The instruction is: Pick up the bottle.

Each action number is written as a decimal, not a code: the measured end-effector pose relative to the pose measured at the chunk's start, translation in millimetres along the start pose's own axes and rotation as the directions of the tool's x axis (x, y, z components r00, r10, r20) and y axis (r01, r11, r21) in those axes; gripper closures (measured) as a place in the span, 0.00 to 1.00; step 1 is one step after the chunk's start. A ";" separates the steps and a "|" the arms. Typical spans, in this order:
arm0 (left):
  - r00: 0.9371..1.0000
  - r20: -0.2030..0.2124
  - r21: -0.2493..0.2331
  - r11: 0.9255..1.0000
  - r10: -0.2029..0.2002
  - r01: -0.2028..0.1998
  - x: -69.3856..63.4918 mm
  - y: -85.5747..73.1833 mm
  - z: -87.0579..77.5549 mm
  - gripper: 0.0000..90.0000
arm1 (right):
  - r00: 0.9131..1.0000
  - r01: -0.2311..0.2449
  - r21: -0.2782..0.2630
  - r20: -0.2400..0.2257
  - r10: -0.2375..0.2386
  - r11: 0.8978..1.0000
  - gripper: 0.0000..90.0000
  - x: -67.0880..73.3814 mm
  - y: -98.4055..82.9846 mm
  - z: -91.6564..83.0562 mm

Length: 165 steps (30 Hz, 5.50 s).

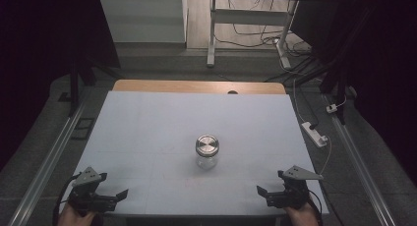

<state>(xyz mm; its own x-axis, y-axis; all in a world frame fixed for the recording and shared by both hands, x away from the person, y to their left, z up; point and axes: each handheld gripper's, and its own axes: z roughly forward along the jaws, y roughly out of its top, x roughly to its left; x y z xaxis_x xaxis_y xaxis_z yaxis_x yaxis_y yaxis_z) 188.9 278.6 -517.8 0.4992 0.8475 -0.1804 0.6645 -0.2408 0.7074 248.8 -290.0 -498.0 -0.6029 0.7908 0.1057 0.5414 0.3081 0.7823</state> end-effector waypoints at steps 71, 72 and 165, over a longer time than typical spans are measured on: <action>0.927 0.281 -0.067 0.969 0.247 -0.237 -45.6 102.4 108.2 0.00 | 0.998 0.049 0.068 -0.042 -0.046 0.997 0.00 2.7 2.1 6.8; 0.926 0.279 -0.064 0.967 0.254 -0.246 -46.6 103.7 110.3 0.00 | 0.998 0.049 0.070 -0.043 -0.046 0.996 0.00 2.8 2.2 6.9; 0.802 0.374 -0.133 0.883 0.465 -0.450 -97.1 164.1 134.0 0.17 | 0.990 0.134 0.116 -0.065 -0.127 0.984 0.01 10.5 2.4 11.6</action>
<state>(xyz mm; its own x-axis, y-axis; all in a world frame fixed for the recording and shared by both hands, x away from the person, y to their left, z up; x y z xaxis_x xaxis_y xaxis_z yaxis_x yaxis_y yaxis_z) 324.0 93.4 -475.8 0.9176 0.3912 -0.0707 0.2878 -0.5311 0.7969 250.6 -274.9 -502.2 -0.7033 0.7094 0.0452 0.5202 0.4704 0.7128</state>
